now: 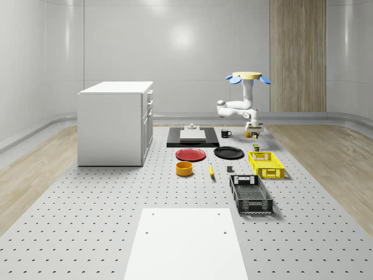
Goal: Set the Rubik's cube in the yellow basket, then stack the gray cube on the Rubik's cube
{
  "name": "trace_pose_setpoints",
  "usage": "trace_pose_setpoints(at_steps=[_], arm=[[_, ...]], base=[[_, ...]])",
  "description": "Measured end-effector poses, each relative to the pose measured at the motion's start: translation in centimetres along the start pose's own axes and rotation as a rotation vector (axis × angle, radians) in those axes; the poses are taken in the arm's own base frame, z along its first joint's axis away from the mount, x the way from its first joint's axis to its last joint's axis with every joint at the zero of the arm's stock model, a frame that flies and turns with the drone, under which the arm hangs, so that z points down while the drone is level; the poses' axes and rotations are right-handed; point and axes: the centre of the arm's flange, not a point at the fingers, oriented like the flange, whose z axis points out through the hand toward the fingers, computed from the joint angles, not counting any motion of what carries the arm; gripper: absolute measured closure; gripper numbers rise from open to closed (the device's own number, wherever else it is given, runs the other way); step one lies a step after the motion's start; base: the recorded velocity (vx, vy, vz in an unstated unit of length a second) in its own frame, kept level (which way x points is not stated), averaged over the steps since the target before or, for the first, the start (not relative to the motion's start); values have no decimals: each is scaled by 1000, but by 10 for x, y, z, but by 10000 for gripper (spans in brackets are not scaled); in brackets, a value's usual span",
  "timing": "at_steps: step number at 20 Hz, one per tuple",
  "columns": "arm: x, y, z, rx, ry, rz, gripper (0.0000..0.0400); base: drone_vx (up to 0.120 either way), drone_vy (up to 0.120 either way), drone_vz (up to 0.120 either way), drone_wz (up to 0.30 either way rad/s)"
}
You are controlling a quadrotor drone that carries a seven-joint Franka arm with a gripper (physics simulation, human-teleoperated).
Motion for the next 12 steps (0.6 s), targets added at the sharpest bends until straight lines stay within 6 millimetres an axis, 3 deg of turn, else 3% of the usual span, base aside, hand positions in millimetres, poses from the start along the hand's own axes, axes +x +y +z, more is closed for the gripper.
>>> trace_pose_setpoints(at_steps=[12], arm=[[0, 0, 0, 0, 0, 0, 75]], base=[[120, 0, 0, 0]])
